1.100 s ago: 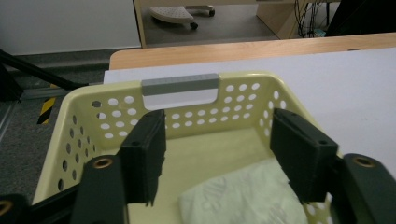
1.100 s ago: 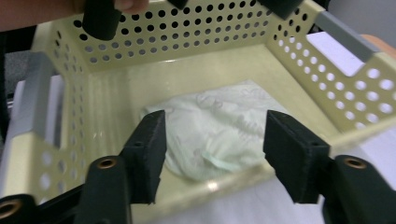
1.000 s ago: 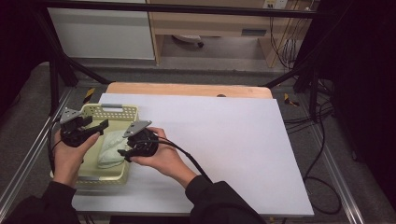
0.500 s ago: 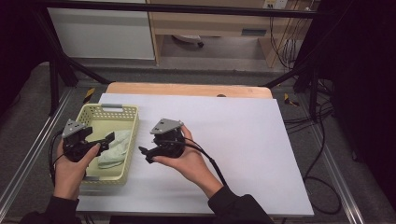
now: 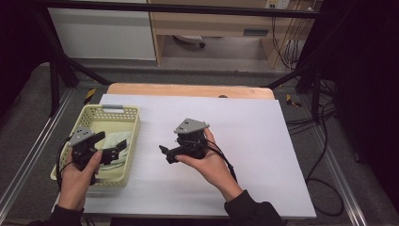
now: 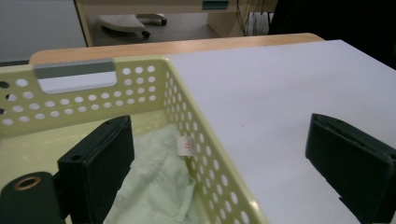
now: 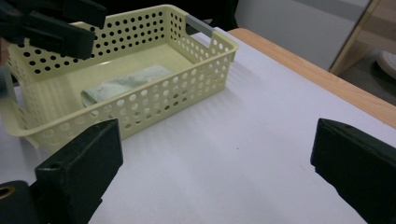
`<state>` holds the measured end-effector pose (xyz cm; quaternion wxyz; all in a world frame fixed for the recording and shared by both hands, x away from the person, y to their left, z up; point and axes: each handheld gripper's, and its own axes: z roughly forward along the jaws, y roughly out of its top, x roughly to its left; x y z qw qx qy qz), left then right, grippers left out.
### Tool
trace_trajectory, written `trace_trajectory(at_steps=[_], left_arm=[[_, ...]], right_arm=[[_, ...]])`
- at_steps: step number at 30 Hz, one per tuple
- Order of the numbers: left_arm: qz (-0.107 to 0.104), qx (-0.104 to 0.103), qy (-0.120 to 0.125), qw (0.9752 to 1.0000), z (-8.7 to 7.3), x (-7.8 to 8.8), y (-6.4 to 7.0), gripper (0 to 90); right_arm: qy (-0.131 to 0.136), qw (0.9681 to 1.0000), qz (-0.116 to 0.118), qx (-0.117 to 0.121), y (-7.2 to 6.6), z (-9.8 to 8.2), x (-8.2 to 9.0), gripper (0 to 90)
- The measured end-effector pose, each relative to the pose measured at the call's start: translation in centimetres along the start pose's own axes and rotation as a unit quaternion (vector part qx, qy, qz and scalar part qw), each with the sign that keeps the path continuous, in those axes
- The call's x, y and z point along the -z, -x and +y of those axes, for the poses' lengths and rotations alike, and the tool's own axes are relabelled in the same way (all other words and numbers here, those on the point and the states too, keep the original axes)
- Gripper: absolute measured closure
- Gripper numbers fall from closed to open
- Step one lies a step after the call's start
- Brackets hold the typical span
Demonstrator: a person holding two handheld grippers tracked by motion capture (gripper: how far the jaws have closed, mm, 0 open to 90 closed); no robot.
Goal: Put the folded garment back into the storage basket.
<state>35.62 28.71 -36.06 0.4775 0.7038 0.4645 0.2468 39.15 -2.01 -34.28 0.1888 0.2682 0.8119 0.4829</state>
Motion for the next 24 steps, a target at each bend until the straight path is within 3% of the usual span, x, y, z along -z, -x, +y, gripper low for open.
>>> trace_trajectory(at_steps=[4,9,16,24], left_arm=[[-0.004,-0.007,-0.002,1.0000,-0.5,-0.1,0.7,7.6],[0.011,-0.018,0.001,0.9998,-1.2,-0.3,1.5,6.0],[0.004,-0.009,0.012,0.9999,-2.3,0.0,2.2,7.4],[0.009,-0.017,-0.002,0.9998,-3.1,-0.2,2.3,7.5]], right_arm=[[-0.008,0.9997,-0.022,-0.001,0.2,-0.1,0.7,2.3],[-0.006,0.9989,-0.044,-0.014,1.2,-0.6,1.5,3.3],[-0.003,0.9981,-0.054,-0.028,2.9,-1.3,3.2,3.0],[0.000,0.9973,-0.065,-0.035,4.5,-2.0,5.3,5.0]])
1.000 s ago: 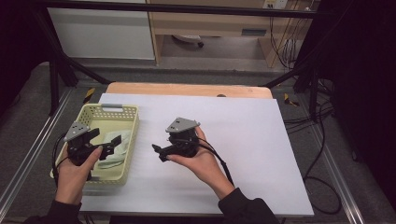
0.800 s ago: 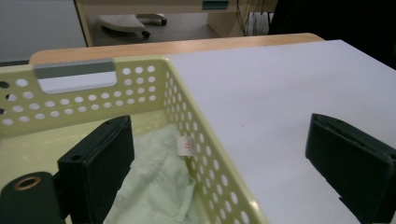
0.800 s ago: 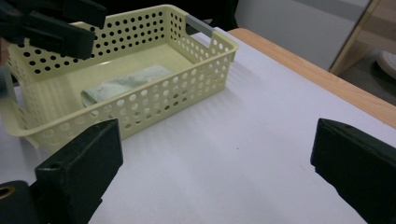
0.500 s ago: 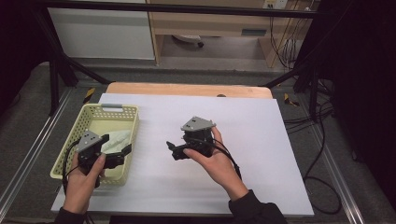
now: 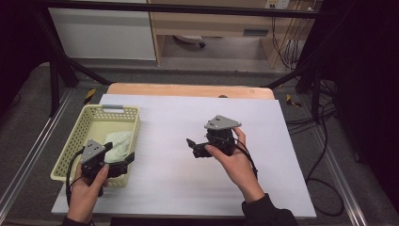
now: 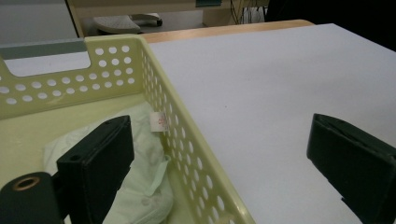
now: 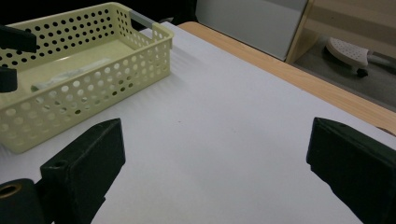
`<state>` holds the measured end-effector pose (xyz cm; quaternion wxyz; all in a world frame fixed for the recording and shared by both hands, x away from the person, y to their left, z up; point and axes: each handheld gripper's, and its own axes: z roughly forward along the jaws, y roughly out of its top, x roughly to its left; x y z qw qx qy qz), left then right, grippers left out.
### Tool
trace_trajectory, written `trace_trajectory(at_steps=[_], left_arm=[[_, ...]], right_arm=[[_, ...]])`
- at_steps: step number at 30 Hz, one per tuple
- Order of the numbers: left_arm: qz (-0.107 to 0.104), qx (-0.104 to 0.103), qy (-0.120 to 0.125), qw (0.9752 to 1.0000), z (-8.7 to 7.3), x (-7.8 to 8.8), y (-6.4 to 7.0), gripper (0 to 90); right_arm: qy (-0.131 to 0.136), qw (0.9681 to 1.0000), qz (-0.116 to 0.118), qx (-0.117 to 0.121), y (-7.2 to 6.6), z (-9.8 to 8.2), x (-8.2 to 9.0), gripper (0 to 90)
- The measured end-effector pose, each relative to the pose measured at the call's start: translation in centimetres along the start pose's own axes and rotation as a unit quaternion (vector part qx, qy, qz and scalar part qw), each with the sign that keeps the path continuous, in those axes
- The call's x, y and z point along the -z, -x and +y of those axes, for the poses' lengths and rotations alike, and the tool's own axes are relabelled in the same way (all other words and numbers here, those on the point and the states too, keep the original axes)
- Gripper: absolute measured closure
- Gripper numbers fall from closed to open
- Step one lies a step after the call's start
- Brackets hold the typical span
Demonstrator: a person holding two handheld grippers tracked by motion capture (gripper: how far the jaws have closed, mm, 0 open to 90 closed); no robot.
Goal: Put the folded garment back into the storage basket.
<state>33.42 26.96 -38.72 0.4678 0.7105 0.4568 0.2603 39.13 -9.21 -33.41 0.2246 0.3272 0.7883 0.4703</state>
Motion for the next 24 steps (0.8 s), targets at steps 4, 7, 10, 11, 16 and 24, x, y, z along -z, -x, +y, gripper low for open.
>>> trace_trajectory(at_steps=[4,7,10,11,16,24], left_arm=[[-0.003,-0.010,-0.010,0.9999,-0.1,-0.2,0.3,7.5],[-0.004,0.001,-0.015,0.9999,-0.2,-0.3,0.1,7.6],[-0.004,0.005,-0.019,0.9998,-0.3,-0.2,0.0,7.8],[-0.004,-0.002,-0.018,0.9998,-0.4,-0.2,0.0,7.8],[-0.010,0.000,-0.019,0.9998,-0.5,-0.1,0.1,7.8],[-0.021,0.015,-0.020,0.9995,-0.6,-0.2,-0.3,7.6]], right_arm=[[0.002,0.9999,-0.010,-0.005,0.9,-0.4,1.2,4.1],[0.003,0.9999,-0.013,-0.010,1.5,-0.7,2.2,3.6],[0.014,0.9996,-0.019,-0.018,2.2,-1.1,3.5,3.6],[0.023,0.9992,-0.017,-0.028,2.4,-1.3,3.8,3.6],[0.046,0.9971,-0.027,-0.054,3.8,-2.6,5.4,3.7],[0.049,0.9955,-0.055,-0.059,5.8,-3.6,7.8,3.2]])
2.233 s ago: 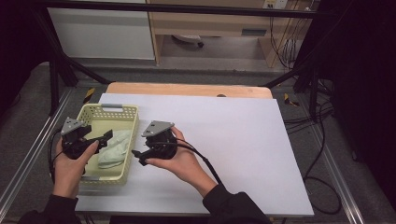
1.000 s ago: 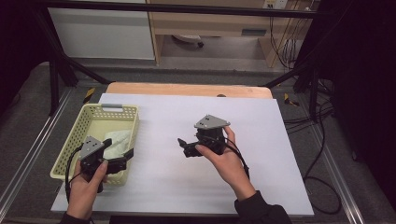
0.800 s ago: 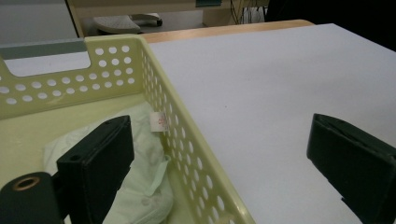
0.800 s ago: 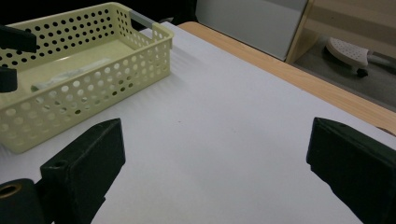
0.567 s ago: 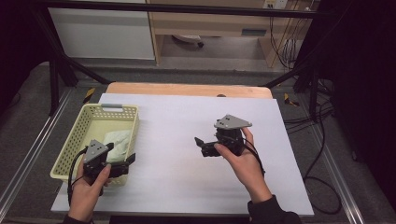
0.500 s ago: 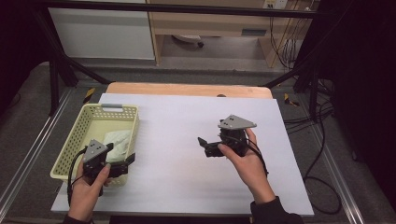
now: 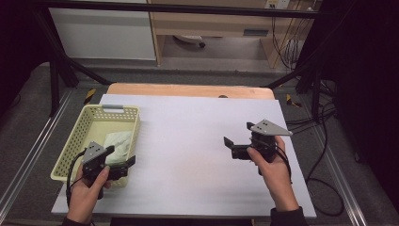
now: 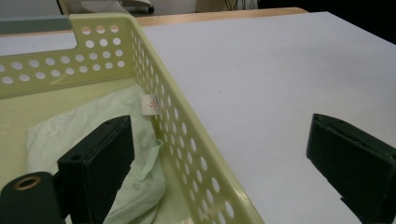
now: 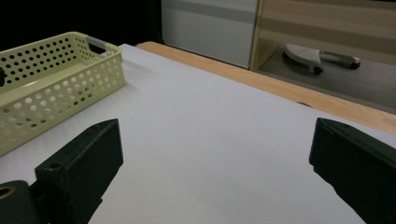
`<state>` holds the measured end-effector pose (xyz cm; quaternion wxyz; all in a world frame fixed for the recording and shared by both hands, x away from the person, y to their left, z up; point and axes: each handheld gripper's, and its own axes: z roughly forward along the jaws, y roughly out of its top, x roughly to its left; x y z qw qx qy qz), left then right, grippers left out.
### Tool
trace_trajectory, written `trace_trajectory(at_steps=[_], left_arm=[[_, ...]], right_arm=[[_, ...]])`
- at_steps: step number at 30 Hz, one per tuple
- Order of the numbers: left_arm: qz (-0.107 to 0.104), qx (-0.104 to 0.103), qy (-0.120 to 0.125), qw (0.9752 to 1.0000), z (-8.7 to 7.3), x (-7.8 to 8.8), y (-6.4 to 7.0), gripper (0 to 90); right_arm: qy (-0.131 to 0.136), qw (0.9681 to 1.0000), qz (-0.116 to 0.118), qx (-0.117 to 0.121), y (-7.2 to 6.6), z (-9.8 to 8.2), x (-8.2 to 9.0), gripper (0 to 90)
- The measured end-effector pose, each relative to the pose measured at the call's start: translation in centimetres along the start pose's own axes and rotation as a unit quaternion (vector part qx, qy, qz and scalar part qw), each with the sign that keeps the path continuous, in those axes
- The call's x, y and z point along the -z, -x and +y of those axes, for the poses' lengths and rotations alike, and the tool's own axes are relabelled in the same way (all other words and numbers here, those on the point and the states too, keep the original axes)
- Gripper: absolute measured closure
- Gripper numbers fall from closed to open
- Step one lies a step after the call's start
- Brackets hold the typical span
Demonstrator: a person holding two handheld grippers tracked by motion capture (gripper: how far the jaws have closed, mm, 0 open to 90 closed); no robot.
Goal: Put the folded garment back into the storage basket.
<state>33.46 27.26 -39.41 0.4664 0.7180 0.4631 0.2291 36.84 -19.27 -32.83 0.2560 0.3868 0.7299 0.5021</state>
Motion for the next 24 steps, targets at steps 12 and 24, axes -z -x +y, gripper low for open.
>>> trace_trajectory(at_steps=[12,24], left_arm=[[0.006,0.013,-0.011,0.9998,-0.3,-0.3,-0.4,7.9],[0.010,0.011,-0.015,0.9998,-0.5,-0.4,-0.3,8.2]], right_arm=[[-0.015,0.9987,-0.049,0.000,2.3,-2.6,2.2,3.3],[-0.009,0.9977,-0.066,-0.011,4.0,-6.1,3.2,4.8]])
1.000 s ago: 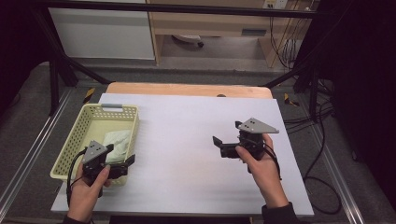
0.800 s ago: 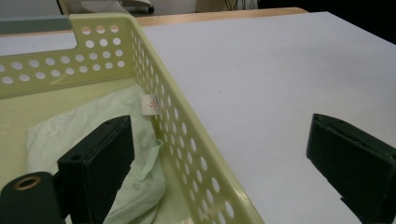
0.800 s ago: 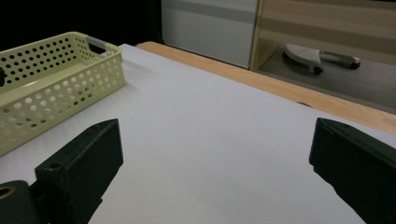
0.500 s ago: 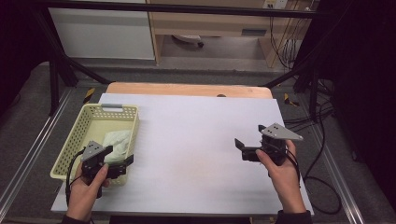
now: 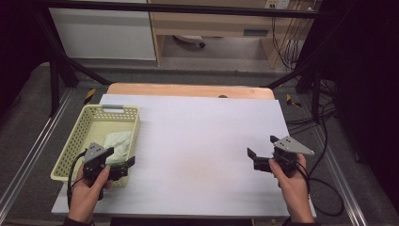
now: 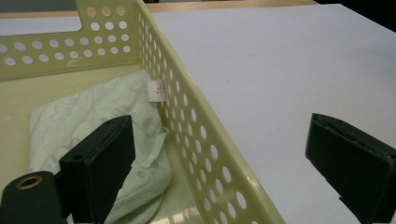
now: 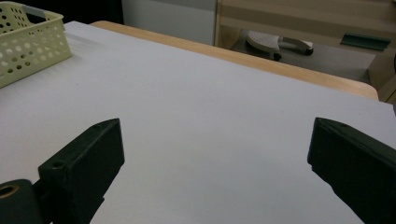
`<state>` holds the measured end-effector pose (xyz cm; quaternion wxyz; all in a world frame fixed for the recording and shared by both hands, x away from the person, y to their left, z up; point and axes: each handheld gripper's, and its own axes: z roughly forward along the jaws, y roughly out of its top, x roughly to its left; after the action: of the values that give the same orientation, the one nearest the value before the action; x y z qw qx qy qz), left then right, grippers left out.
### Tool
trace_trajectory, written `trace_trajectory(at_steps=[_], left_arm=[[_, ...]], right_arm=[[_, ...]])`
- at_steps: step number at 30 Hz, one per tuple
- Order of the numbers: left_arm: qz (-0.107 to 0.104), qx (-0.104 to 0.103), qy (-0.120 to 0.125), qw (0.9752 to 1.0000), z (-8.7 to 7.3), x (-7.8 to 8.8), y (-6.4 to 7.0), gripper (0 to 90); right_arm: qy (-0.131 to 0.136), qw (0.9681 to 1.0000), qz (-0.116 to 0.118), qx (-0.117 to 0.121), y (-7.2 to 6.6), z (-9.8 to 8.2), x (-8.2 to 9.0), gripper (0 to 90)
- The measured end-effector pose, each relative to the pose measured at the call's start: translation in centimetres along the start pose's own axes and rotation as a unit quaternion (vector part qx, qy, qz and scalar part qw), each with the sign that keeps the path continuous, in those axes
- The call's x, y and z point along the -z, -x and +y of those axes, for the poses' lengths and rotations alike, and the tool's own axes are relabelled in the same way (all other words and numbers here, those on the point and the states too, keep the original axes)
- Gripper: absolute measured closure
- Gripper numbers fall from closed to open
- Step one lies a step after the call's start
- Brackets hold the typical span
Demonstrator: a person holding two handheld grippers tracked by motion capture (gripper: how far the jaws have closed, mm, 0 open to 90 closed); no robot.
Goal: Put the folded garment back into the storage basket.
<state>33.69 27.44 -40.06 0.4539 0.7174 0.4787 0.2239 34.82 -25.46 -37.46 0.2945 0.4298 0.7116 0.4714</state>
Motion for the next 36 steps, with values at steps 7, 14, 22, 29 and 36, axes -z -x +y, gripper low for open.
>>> trace_trajectory(at_steps=[7,14,22,29,36], left_arm=[[0.003,-0.001,0.001,1.0000,0.0,0.0,0.0,8.2],[0.004,-0.002,0.000,1.0000,0.0,0.0,0.1,8.0],[0.004,-0.002,0.001,1.0000,0.0,0.0,0.1,8.0],[0.004,-0.003,0.002,1.0000,0.0,0.0,0.1,8.0],[-0.001,-0.006,0.007,1.0000,0.0,0.1,0.4,7.9]], right_arm=[[-0.007,0.9997,0.008,-0.020,0.8,-2.0,0.3,5.6],[-0.026,0.9992,0.019,-0.024,0.7,-3.0,0.1,4.7],[-0.059,0.9970,0.050,-0.002,-0.7,-3.7,-1.1,3.5],[-0.065,0.9954,0.069,-0.007,-1.4,-4.2,-1.7,3.5],[-0.068,0.9944,0.080,-0.010,-2.0,-4.6,-2.5,3.6]])
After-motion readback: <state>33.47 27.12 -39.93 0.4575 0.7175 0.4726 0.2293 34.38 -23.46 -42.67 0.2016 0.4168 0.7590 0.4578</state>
